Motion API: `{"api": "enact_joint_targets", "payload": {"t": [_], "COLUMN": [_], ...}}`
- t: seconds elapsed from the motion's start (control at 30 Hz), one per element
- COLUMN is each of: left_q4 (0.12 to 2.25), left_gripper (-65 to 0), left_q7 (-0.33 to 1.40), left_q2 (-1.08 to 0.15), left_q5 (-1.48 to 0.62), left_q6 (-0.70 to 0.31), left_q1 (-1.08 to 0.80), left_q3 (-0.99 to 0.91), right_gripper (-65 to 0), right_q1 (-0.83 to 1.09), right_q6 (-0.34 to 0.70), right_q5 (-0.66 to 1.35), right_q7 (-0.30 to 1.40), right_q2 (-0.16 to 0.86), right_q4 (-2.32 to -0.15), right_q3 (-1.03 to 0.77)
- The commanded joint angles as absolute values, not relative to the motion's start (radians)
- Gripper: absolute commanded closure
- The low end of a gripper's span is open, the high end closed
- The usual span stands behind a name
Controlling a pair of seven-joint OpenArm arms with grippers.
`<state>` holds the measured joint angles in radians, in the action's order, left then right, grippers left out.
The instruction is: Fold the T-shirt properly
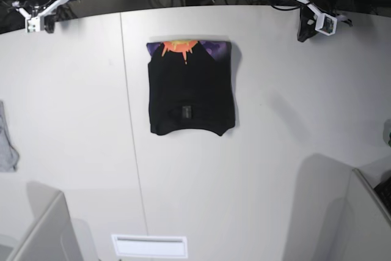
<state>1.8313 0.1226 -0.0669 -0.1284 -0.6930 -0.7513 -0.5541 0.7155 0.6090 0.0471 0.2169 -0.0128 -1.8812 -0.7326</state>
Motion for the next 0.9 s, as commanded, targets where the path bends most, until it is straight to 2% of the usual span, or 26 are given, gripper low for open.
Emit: {"api": "enact_joint_targets", "payload": {"t": [0.0, 0.27, 0.5, 0.67, 0.77, 0.87], "left_q4": [1.824, 1.623, 1.468, 1.33, 1.159, 0.949], "left_gripper": [0.0, 0.0, 0.0, 0.0, 0.0, 0.0], "left_q7": [0.091, -0.2, -0.237, -0.236, -0.239, -0.24], "left_q2": [-0.056, -0.064, -0.124, -0.136, -0.168, -0.173], "left_q5": [-0.142, -0.13, -0.131, -0.113, -0.012, 0.045], "left_q6": [-0.698, -0.698, -0.698, -0.698, -0.698, -0.698], "left_q1": [-0.766, -0.94, -0.97, -0.932, -0.855, -0.743], "left_q3": [-0.559, -0.417, -0.323, -0.295, -0.254, -0.234], "right_gripper": [0.0, 0.0, 0.0, 0.0, 0.0, 0.0], "right_q1": [0.754, 0.92, 0.998, 0.97, 0.915, 0.885], "right_q6": [0.602, 0.601, 0.601, 0.604, 0.605, 0.602], "right_q5": [0.058, 0.058, 0.058, 0.058, 0.058, 0.058], "right_q7": [0.193, 0.199, 0.2, 0.286, 0.286, 0.285], "right_q2": [-0.004, -0.038, -0.039, -0.03, -0.001, 0.059], "right_q4": [-1.91, -1.959, -1.876, -1.702, -1.54, -1.369], "right_q3": [-0.719, -0.708, -0.7, -0.694, -0.682, -0.588]}}
